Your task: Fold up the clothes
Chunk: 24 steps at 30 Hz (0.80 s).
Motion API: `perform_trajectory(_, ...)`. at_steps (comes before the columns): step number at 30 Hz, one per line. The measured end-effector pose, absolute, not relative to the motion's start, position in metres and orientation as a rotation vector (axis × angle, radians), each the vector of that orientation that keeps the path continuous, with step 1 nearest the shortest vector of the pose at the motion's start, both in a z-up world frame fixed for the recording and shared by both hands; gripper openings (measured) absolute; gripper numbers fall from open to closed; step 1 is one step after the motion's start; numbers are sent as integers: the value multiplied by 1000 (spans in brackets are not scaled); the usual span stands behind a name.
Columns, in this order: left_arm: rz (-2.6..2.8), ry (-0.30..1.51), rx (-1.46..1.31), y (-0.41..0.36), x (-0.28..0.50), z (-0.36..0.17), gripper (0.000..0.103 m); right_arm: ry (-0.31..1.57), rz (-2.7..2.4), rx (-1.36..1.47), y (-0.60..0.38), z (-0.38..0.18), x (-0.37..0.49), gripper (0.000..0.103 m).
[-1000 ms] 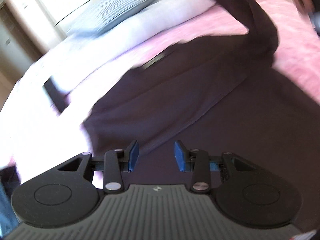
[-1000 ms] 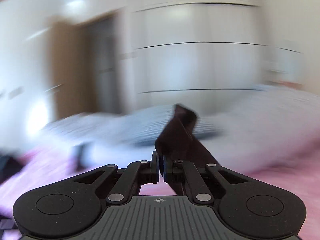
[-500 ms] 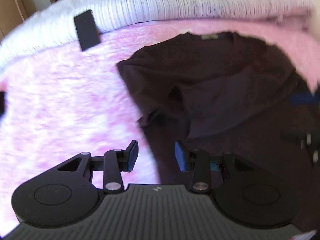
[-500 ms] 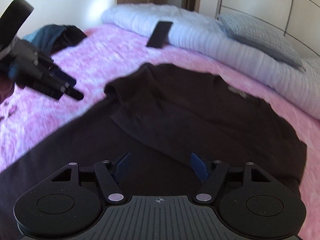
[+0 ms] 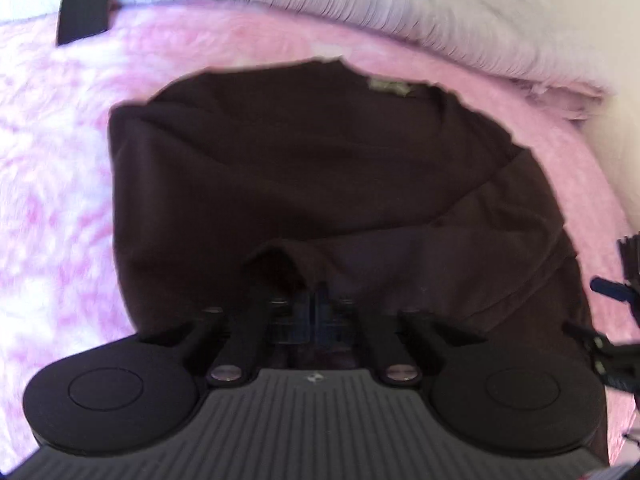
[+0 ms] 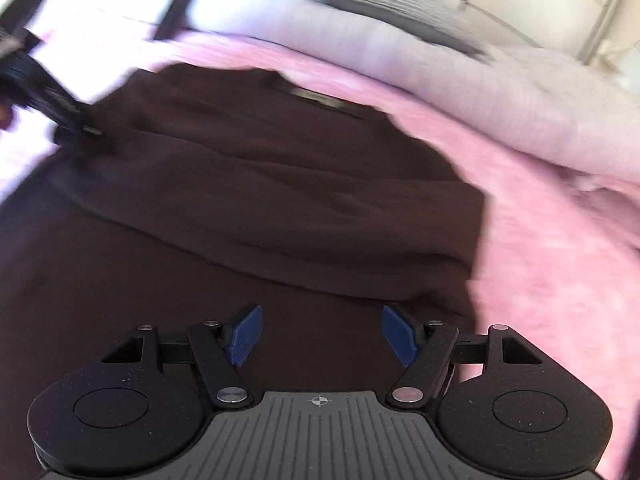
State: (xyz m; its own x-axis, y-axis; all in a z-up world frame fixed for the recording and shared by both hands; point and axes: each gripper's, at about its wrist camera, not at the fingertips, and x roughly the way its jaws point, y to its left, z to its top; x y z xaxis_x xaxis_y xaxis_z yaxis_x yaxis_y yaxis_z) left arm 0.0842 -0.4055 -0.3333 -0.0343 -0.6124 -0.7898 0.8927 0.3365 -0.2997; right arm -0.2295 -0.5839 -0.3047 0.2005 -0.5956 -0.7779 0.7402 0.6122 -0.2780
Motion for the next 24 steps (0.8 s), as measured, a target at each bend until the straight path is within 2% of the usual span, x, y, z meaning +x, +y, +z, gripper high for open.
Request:
perform_trajectory(3,-1237,886,205,-390,97,-303,0,1007,-1031,136,-609,-305,-242,70)
perform_trajectory(6,-1179,918,144,-385,115,-299,0,1029,-1048,115,-632,-317,-252,70)
perform_trajectory(11,-1212,963,243,-390,110,-311,0,1020,-992,11,-652,-341,-251,70)
perform_trajectory(15,-1137,973,260,-385,112,-315,0,999,-1127,-106,-658,-337,-264,70)
perform_trajectory(18,-1158,1016,380,-393,101,-323,0,1045,-1163,-59,-663,-340,-283,70)
perform_trajectory(24,-1125,943,457,-391,91,-316,0,1090,-1130,-50,-671,-345,-303,70)
